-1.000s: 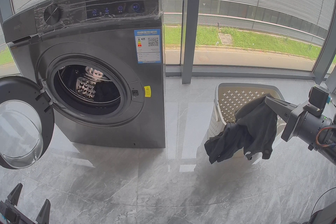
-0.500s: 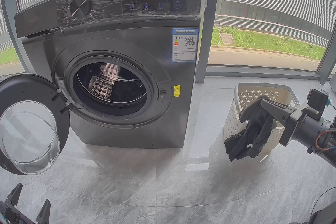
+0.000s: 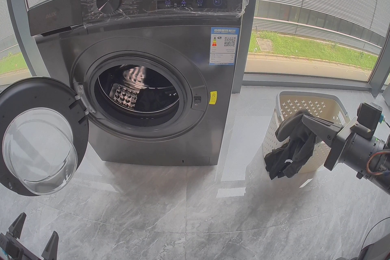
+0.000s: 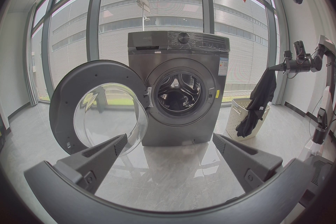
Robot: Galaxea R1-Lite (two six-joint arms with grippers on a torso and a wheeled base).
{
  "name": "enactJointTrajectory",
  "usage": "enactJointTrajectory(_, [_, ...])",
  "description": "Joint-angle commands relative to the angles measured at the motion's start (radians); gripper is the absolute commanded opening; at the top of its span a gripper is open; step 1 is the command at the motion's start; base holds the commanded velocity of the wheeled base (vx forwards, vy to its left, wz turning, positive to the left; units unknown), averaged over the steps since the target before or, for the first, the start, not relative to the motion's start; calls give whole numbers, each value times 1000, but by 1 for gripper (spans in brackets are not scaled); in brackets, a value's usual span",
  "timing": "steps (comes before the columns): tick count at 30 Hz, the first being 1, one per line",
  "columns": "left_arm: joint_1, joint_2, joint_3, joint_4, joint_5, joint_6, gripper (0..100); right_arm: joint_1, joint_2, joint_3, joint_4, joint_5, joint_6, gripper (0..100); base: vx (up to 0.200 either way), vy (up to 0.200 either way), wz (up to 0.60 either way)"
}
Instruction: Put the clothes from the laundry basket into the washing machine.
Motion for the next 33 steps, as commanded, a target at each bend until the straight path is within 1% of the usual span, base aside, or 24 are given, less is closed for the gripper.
enactJointTrajectory(1, [0, -17, 18, 0, 0, 0, 100, 0, 1, 0, 0, 0, 0, 0, -200, 0, 0])
enactJointTrajectory(3, [0, -17, 18, 0, 0, 1, 100, 0, 1, 0, 0, 0, 0, 0, -200, 0, 0])
enactJointTrajectory(15, [0, -17, 18, 0, 0, 0, 100, 2, -5, -1, 0, 1, 0, 0, 0, 0, 0])
enactJointTrajectory(21, [-2, -17, 18, 0, 0, 0, 100, 6, -10, -6, 0, 18, 0, 0, 0, 200, 0])
enactJointTrajectory(33, [0, -17, 18, 0, 0, 0, 100, 11, -10, -6, 0, 20, 0, 0, 0, 200, 0])
